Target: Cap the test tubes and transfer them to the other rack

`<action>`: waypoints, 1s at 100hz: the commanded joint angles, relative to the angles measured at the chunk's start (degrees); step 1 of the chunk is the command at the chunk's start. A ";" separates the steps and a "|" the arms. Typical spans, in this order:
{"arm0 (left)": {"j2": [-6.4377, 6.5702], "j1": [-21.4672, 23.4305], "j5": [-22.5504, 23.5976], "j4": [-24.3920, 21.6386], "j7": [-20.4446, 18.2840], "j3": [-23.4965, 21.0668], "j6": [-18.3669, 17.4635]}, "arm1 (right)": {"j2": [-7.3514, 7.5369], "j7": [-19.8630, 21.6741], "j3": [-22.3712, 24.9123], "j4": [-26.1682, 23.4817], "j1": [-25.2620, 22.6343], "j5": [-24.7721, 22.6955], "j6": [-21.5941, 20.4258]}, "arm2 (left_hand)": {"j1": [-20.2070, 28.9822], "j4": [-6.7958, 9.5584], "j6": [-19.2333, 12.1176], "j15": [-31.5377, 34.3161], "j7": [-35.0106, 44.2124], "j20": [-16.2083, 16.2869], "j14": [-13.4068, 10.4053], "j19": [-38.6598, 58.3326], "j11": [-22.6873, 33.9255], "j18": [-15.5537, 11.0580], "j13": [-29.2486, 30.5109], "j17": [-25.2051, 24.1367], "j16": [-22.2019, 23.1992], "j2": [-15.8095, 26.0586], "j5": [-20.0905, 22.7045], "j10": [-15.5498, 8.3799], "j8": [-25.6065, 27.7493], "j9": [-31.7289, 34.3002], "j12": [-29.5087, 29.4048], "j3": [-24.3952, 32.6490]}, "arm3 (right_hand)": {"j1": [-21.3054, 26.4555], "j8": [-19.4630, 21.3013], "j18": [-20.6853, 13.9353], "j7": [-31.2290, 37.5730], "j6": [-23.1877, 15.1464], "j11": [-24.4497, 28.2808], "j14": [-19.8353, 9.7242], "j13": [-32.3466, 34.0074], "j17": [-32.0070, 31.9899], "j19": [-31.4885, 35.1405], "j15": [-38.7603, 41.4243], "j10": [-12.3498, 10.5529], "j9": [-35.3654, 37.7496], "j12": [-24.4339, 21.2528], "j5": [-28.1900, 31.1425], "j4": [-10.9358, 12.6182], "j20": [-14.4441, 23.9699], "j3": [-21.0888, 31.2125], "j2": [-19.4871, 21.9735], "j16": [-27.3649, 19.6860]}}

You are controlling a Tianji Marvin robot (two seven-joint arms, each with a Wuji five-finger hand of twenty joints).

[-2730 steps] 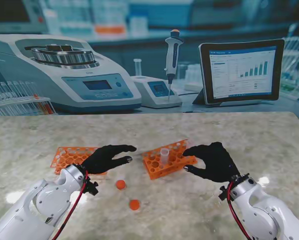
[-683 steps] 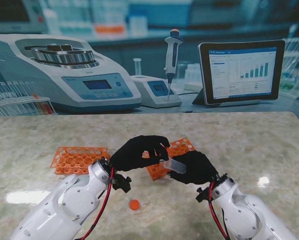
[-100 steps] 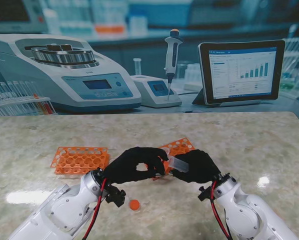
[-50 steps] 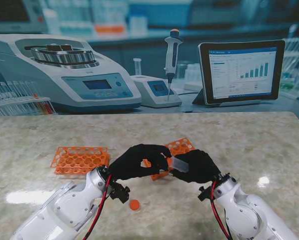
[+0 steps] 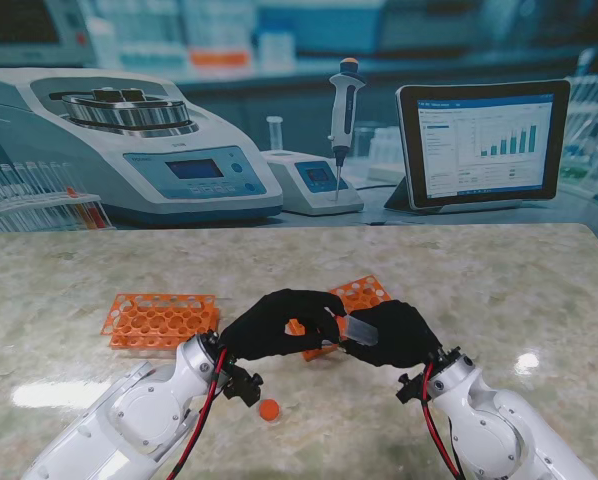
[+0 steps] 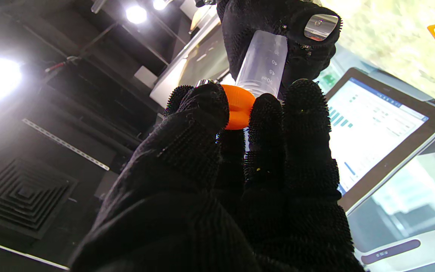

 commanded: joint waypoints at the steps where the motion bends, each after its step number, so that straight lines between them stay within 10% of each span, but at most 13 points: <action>1: -0.15 0.17 0.14 -0.05 -0.23 0.11 0.48 | -0.22 0.01 -0.19 -0.53 -0.47 -0.05 0.07 | 5.35 1.50 2.34 -0.97 -0.54 1.26 -0.51 -1.43 1.24 -2.38 1.27 0.20 0.75 1.18 0.86 0.11 0.59 1.60 0.77 0.54 | 3.39 2.61 -0.72 3.45 -3.61 0.33 -7.71 4.19 1.66 6.37 9.43 0.97 3.70 0.81 2.51 0.98 0.37 0.00 0.34 2.60; 100: -0.12 -1.41 -1.01 1.10 -1.37 1.18 1.42 | -0.25 -0.15 -0.26 -0.22 -0.28 -0.02 -0.21 | 5.36 1.33 0.98 -1.49 -8.37 1.82 0.12 -1.60 0.06 -2.03 2.16 0.43 0.53 1.21 -2.93 1.00 -1.19 2.80 -0.82 0.23 | 3.41 2.61 -0.72 3.45 -3.61 0.30 -7.71 4.19 1.66 6.37 9.43 0.91 3.66 0.83 2.51 0.99 0.38 -0.09 0.35 2.60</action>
